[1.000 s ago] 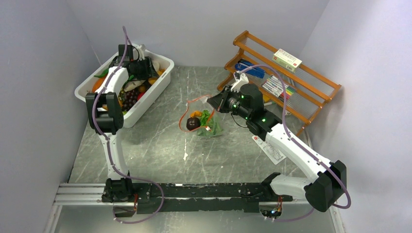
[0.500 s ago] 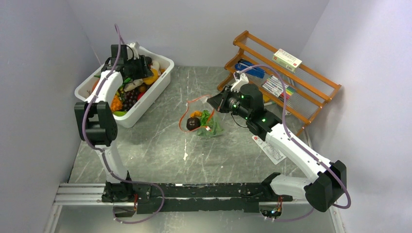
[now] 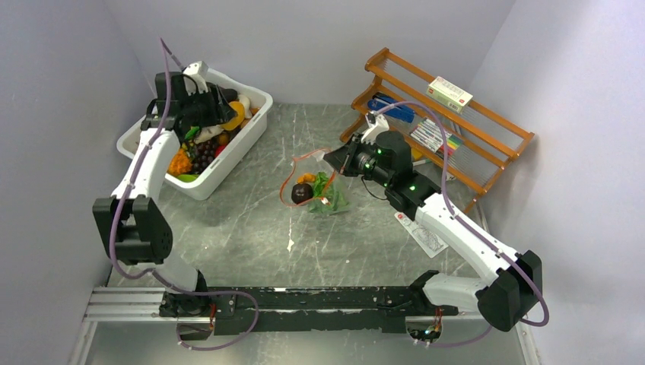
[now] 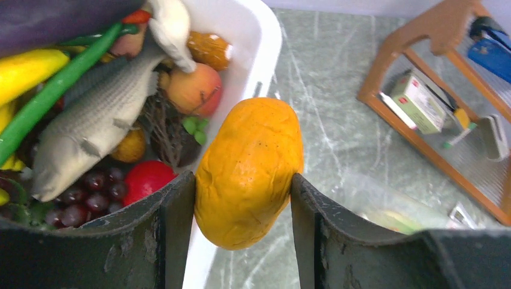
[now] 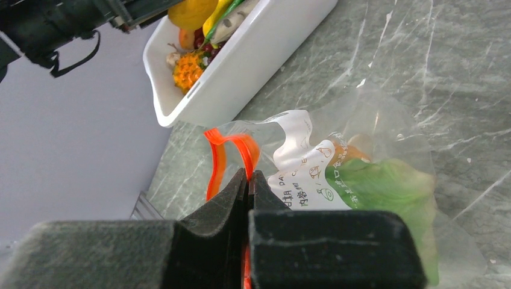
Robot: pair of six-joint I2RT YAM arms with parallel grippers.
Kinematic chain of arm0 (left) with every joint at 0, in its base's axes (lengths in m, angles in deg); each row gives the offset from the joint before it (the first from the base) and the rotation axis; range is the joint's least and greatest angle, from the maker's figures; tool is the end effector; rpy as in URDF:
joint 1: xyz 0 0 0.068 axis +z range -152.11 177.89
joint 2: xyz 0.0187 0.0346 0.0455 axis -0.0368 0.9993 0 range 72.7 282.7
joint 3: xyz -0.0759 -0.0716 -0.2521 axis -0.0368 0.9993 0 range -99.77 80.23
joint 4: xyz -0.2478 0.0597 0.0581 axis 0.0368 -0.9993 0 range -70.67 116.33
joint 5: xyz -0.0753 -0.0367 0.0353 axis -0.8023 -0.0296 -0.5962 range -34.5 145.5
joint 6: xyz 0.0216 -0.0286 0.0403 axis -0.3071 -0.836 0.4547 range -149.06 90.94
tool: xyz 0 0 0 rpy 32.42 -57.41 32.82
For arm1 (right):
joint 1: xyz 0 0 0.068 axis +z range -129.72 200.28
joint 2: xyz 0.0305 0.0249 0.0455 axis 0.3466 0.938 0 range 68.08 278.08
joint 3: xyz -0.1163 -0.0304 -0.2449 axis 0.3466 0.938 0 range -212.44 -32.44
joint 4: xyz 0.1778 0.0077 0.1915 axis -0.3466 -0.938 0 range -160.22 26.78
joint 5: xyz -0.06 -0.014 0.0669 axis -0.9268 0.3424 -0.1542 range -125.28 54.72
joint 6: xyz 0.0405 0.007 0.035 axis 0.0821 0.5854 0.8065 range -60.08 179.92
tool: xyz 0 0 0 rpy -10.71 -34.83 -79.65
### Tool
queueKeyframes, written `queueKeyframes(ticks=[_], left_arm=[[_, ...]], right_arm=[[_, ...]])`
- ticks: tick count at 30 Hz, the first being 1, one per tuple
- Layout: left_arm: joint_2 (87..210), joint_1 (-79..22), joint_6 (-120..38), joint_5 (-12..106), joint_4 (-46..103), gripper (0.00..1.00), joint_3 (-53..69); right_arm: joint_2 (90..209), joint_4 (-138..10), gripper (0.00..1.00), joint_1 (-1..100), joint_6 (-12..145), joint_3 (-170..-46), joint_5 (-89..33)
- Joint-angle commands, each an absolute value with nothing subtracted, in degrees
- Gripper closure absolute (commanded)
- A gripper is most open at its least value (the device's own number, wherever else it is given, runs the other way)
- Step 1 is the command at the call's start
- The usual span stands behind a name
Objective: Place the food in the zip-top bag and seal the zipper
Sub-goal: Pick up the fake vegetable from the bin, then place the fake vegetable in the zipper food storage bag.
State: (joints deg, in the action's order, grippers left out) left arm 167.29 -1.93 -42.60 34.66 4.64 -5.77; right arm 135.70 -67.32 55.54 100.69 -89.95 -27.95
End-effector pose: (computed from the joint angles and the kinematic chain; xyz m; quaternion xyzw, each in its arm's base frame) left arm 0.3849 -0.0115 0.3452 -0.0125 0.8576 -0.2128 0.4681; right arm 0.2237 0.1638 0.3468 -0.0013 0.7885 0.4173 0.4519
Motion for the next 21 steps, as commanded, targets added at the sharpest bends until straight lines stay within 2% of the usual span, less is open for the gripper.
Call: queueKeyframes(ticks=[1,7,10,14,21], left_arm=[[160.6,-2.6,-43.4,28.5,7.7,0.73,-1.1],[149.9,-5.5,-43.8,21.7,8.7,0.72,7.0],[145.2,-9.9,-44.3,22.4,9.1,0.71,9.8],[141.9,-17.0,-44.1,21.7,8.4,0.71,10.5],[137.8,-23.3,-48.2,17.7,14.6,0.71,14.5]], right_arm=[[136.1,-63.7,1.00,55.8,101.7,-90.5,-27.6],[136.8,-64.4,1.00,55.7,101.9,-90.6,-28.7],[137.0,-64.2,1.00,55.7,102.2,-90.8,-29.2],[136.9,-63.4,1.00,55.7,102.2,-90.9,-29.8],[137.9,-63.2,1.00,55.8,103.0,-91.6,-30.8]])
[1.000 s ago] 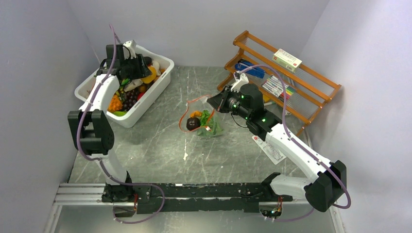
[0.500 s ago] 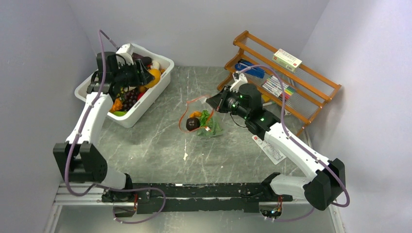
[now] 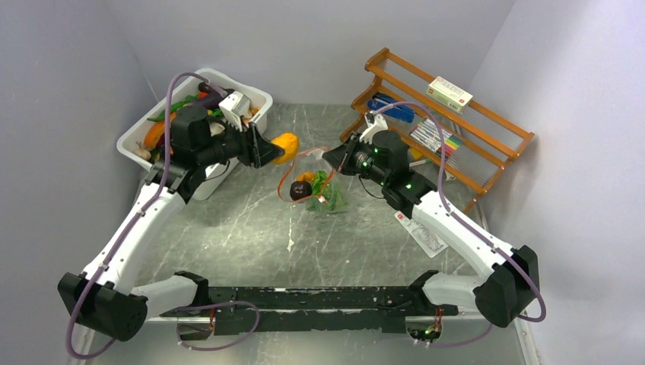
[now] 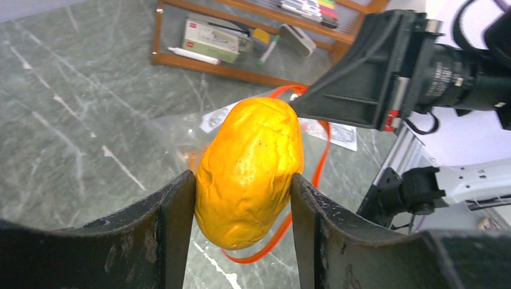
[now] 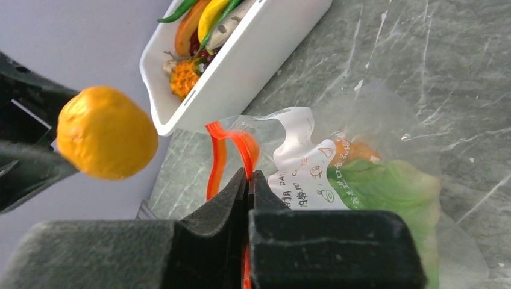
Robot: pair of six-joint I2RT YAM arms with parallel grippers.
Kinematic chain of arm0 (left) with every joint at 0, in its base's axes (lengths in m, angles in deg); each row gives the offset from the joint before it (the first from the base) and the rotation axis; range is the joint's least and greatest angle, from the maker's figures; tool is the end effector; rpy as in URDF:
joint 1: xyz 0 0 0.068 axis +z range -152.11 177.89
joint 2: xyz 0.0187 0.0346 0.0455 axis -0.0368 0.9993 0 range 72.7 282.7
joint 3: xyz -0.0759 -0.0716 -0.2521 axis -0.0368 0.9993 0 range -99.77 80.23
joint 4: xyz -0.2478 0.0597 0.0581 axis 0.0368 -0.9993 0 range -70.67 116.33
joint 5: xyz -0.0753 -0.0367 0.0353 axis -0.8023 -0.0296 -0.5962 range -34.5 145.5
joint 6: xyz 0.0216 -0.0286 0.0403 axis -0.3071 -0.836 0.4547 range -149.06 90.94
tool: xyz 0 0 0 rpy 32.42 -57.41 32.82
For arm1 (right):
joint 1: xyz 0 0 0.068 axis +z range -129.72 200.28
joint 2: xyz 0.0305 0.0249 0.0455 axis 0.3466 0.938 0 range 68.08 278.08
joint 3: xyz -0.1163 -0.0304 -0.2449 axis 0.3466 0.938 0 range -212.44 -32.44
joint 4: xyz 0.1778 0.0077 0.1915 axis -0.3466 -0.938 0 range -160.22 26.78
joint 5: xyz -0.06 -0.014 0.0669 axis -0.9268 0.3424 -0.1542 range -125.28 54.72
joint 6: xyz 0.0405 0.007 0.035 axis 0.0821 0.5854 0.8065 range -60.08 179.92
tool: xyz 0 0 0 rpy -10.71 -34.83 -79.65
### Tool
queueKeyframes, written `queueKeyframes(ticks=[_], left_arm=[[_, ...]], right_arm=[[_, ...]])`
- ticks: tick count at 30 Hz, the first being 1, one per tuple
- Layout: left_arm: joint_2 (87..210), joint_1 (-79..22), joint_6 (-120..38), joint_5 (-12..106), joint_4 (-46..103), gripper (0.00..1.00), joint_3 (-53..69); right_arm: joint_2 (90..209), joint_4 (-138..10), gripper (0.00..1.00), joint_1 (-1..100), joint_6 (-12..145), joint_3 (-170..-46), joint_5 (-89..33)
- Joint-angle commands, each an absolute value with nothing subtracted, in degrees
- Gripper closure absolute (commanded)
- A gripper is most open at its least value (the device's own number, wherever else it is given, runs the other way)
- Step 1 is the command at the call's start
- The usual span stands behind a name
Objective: Place the food in the zip-top bag and seal the zipper
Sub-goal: Place the fake vegetable in the zipper food storage bag.
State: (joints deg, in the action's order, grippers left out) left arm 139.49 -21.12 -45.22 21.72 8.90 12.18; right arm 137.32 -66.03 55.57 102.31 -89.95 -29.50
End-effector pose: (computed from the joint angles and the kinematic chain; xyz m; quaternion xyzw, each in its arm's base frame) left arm 0.2383 -0.1031 0.3926 0.1935 0.7605 -0.3951 0.4777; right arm 0.2301 0.1673 0.3418 0.0182 0.7903 0.4144 0.4511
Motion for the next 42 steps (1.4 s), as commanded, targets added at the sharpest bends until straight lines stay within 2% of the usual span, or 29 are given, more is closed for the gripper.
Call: queueKeyframes(ticks=[1,7,15,26,33,42], left_arm=[[137.8,-24.0,-48.6,17.1,15.6,0.71,15.0],[139.9,-30.1,-48.4,18.8,17.7,0.71,17.2],[145.7,-36.3,-45.5,29.3,13.7,0.70,15.0],[151.9,-39.9,-44.2,41.8,7.8,0.67,9.9],[153.8,-41.7,-44.3,49.4,9.4,0.66,9.1],[158.4,-43.7,-43.0,53.7,10.1,0.59,7.9]], right_arm=[[138.0,-63.2,1.00,55.7,103.1,-91.7,-30.8],[137.5,-62.4,1.00,55.8,104.1,-90.6,-30.6],[136.9,-62.3,1.00,55.8,104.3,-90.4,-30.9],[135.7,-61.0,1.00,55.7,105.1,-88.4,-30.3],[136.4,-60.6,1.00,55.8,105.0,-88.1,-27.9],[136.7,-60.0,1.00,55.8,105.0,-87.9,-27.3]])
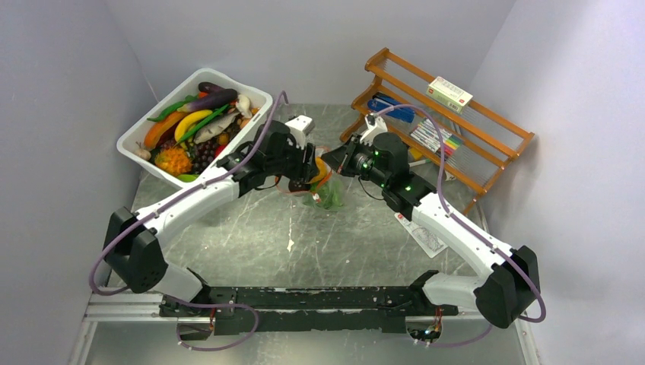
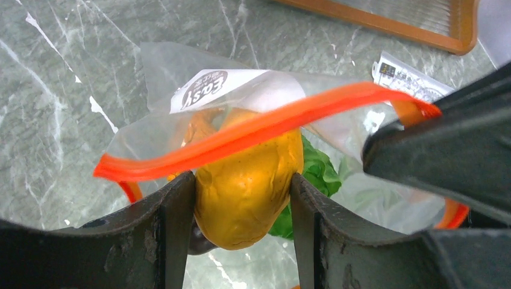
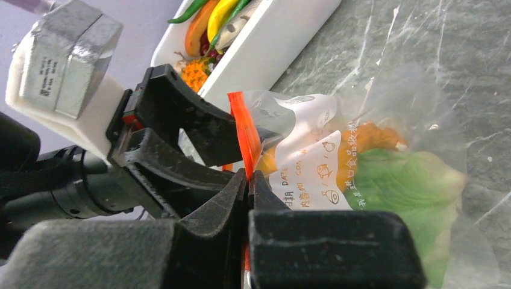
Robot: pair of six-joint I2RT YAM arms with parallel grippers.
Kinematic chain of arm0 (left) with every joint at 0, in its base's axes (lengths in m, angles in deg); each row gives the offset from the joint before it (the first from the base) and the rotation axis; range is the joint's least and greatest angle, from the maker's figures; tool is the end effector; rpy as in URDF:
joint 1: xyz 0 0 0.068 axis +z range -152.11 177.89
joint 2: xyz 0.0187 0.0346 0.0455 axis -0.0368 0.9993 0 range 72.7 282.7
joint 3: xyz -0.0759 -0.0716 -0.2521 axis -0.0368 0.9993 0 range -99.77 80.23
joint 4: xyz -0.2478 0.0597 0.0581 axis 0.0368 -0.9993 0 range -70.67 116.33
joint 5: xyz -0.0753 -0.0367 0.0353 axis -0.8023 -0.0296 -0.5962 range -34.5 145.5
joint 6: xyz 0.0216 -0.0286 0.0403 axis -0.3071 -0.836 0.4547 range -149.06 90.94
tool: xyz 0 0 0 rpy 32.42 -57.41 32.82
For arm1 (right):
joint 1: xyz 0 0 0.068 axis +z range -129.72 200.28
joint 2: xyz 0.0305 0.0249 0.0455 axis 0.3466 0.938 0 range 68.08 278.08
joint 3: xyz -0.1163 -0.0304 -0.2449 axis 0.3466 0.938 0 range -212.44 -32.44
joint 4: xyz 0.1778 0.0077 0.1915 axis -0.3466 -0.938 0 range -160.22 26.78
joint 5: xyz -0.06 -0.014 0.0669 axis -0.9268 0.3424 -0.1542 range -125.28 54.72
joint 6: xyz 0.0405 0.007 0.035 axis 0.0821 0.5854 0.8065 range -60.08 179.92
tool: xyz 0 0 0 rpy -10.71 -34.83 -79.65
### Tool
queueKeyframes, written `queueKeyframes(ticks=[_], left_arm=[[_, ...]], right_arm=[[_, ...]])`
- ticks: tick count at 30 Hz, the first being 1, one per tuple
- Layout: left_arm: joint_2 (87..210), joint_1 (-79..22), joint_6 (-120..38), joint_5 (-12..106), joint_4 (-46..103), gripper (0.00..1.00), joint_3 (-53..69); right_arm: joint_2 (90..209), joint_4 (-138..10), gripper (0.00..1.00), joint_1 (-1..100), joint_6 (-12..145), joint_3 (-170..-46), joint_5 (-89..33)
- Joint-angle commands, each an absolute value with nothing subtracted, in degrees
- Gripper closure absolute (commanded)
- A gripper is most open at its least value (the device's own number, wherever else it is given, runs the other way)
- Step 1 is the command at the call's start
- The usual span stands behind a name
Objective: Place the food in the zip-top bag and seal the zipper
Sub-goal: Place the fake vegetable in the zipper food storage bag.
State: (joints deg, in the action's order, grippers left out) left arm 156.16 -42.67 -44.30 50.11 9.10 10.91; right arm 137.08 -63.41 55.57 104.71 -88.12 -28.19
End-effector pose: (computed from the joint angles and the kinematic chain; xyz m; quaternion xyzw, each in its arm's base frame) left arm 0.2527 -0.2207 0.3171 0.2134 0.8447 -0.2651 0.4130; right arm 0.2292 0.1677 0.3363 0.0268 0.7843 0.4347 0.4418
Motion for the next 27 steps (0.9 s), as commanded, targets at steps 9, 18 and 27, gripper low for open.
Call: queueKeyframes(ticks=[9,18,27], left_arm=[[159.6,-44.2,-42.1,54.7,12.0,0.50,7.4],[156.8,-44.3,-43.5,49.7,10.0,0.32,6.9],[153.0,-44.2,-44.3,51.0,8.9,0.01,8.4]], right_arm=[[137.0,-59.9,1.00,55.7,104.9,-87.6,-27.2],[137.7,-60.2,1.00,55.6,104.1,-86.8,-27.8],[137.2,-59.4,1.00,55.6,104.5,-86.0,-28.0]])
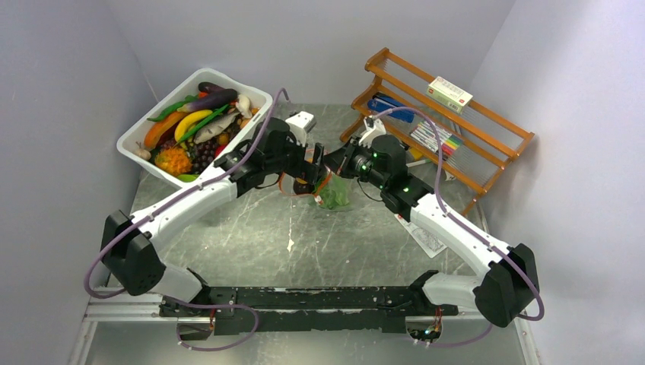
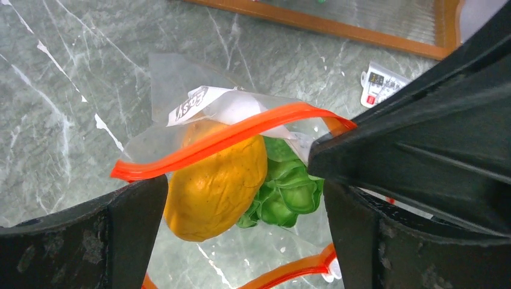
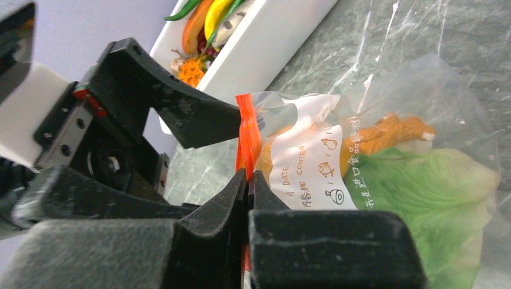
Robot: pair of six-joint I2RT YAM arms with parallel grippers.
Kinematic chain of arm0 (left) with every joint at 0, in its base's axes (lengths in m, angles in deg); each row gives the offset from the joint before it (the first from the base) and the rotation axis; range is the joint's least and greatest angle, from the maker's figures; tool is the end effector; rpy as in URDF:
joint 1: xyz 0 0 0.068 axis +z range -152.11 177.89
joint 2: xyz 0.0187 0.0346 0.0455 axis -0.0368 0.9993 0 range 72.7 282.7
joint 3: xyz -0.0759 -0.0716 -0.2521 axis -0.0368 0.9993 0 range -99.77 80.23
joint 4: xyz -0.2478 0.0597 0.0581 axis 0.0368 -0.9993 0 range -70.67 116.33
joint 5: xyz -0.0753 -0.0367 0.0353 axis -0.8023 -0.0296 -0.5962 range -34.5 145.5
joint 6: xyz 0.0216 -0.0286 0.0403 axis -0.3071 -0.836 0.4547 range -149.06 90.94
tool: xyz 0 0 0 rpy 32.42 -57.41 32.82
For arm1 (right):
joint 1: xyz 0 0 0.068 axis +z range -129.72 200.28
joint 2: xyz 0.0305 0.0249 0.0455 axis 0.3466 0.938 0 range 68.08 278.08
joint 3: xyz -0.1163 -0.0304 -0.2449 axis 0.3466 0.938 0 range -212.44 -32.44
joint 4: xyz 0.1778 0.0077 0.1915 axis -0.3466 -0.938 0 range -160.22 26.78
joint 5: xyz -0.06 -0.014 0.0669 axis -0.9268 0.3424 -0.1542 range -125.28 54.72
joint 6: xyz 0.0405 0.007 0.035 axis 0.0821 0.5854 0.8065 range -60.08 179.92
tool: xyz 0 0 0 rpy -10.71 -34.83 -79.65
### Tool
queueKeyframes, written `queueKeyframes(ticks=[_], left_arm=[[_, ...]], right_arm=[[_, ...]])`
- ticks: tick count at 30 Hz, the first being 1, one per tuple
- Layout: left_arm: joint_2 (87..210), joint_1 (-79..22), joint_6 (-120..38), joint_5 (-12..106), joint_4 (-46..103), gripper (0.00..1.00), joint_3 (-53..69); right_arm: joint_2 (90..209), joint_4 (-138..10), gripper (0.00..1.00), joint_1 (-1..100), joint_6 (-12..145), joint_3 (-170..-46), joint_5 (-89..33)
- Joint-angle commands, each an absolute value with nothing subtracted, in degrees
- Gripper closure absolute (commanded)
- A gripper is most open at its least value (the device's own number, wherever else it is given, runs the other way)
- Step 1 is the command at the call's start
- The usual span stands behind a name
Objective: Place the food in the zip-top bag and seal the zipper
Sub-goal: Place the fake vegetable in the zipper food storage bag, then pick up the fake vegetable from the bin.
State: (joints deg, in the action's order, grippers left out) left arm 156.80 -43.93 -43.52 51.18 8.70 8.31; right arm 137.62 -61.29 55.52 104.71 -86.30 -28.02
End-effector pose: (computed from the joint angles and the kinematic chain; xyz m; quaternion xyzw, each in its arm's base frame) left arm 0.2515 -0.2287 0.3286 0.2229 0.8356 -0.2651 0.4265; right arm 0.2310 0.1687 0.3264 0.0264 0.7856 0.4343 0.4399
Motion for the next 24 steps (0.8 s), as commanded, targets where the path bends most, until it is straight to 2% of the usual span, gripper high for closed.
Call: queueKeyframes(ticks=[1,8,14,18,24], left_arm=[[152.3,-44.3,-44.3,51.1,9.1,0.01,8.4],[149.4,-44.2,-43.8,54.7,7.3,0.01,6.9],[145.2,-44.2,-42.4,67.1,8.9,0.01,8.2],[144.8,-43.7,-39.3,71.3,7.3,0.01,5.3],[147.3,-34.9,-40.8,70.4,1.8,0.01,1.7]], right_arm=[[137.1,-59.3,1.00,55.7,104.5,-85.9,-28.0],[136.8,-59.2,1.00,55.7,104.0,-85.7,-27.6],[136.6,-58.6,1.00,55.7,103.4,-85.3,-27.3],[136.3,-59.3,1.00,55.6,103.1,-85.4,-27.9],[135.5,-59.2,1.00,55.6,102.7,-85.3,-28.0]])
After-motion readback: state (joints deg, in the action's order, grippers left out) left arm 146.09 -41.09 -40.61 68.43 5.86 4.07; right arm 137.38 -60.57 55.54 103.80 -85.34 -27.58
